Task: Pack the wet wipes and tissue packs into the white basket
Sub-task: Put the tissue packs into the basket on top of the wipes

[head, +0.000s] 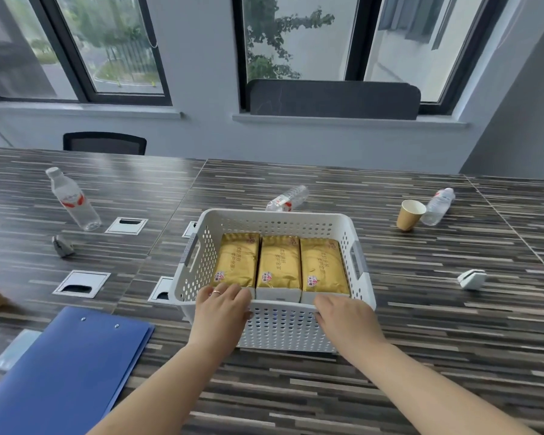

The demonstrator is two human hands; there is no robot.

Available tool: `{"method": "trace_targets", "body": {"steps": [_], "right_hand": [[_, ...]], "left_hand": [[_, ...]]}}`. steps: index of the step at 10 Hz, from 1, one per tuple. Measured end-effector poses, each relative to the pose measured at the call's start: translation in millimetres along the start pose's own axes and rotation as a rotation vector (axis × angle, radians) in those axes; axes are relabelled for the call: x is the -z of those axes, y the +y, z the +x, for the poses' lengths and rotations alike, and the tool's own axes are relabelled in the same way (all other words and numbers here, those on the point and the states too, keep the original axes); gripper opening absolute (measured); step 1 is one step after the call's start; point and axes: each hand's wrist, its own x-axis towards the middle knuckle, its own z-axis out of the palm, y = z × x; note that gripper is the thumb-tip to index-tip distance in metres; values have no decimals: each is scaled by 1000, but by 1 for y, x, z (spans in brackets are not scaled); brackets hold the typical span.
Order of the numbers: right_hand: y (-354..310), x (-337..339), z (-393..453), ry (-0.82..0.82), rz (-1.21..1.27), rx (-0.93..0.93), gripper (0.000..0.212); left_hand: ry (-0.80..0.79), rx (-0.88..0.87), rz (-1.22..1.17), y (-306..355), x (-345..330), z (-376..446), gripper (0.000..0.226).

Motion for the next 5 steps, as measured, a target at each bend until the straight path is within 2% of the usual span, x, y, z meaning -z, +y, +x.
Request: {"method": "trace_targets", "body": {"steps": [1, 2, 3, 4, 5], "right_hand": [[1, 8, 1, 5, 57, 25, 9], [-4, 19, -4, -103, 100, 43, 18], [-3, 28, 2, -299, 132, 37, 20], [3, 46, 9, -500, 103, 36, 33], [7, 71, 19, -484, 9, 64, 48]], "left_hand": [[-20, 10, -8, -1, 2, 0, 36], [-102, -4, -41, 1, 9, -8, 22], [-252, -2, -47, 0, 17, -6, 34], [-412, -13, -125, -3, 35, -3, 51], [-417, 1, -216, -10, 56, -4, 54]]}}
